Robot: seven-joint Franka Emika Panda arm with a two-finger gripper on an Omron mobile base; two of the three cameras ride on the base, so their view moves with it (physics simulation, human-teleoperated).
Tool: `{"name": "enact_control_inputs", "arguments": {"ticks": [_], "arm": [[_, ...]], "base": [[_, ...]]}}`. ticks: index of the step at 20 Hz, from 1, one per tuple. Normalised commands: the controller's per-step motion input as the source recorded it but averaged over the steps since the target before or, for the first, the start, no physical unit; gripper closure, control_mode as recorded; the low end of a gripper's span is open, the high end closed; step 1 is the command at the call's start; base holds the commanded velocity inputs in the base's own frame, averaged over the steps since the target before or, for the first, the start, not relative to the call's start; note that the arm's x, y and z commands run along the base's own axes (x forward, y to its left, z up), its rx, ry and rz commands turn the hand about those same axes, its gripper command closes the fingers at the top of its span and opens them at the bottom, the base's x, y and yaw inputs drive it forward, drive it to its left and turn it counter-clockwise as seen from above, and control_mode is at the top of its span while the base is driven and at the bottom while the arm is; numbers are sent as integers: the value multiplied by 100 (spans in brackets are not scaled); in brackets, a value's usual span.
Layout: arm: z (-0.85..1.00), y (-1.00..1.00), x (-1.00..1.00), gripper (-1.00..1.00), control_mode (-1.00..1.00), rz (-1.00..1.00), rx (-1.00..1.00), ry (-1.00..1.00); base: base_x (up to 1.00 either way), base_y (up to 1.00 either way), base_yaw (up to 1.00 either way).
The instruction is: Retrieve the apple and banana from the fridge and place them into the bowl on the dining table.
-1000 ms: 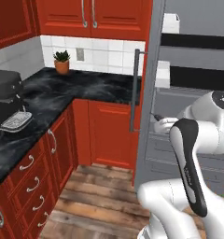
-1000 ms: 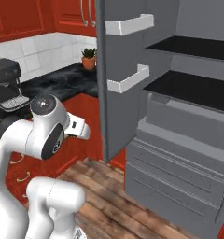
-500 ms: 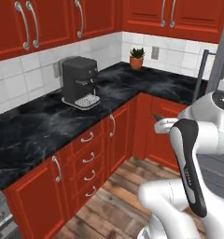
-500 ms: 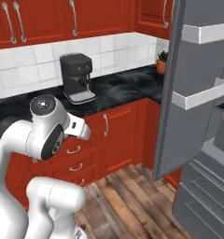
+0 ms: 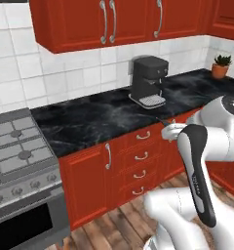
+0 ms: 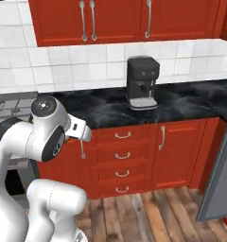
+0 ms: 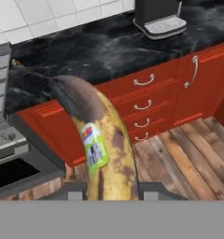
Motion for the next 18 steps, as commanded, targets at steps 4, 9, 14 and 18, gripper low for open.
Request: {"name": "enact_control_inputs", "arguments": {"ticks": [4, 9, 14, 18], "arm": [[0, 0, 0, 100, 100, 0, 0, 0], [0, 0, 0, 100, 100, 0, 0, 0], [0, 0, 0, 100, 100, 0, 0, 0], [0, 0, 0, 100, 100, 0, 0, 0]], "base": [[-18, 0, 64], [-28, 4, 64], [-32, 14, 67], [-24, 19, 71]]}}
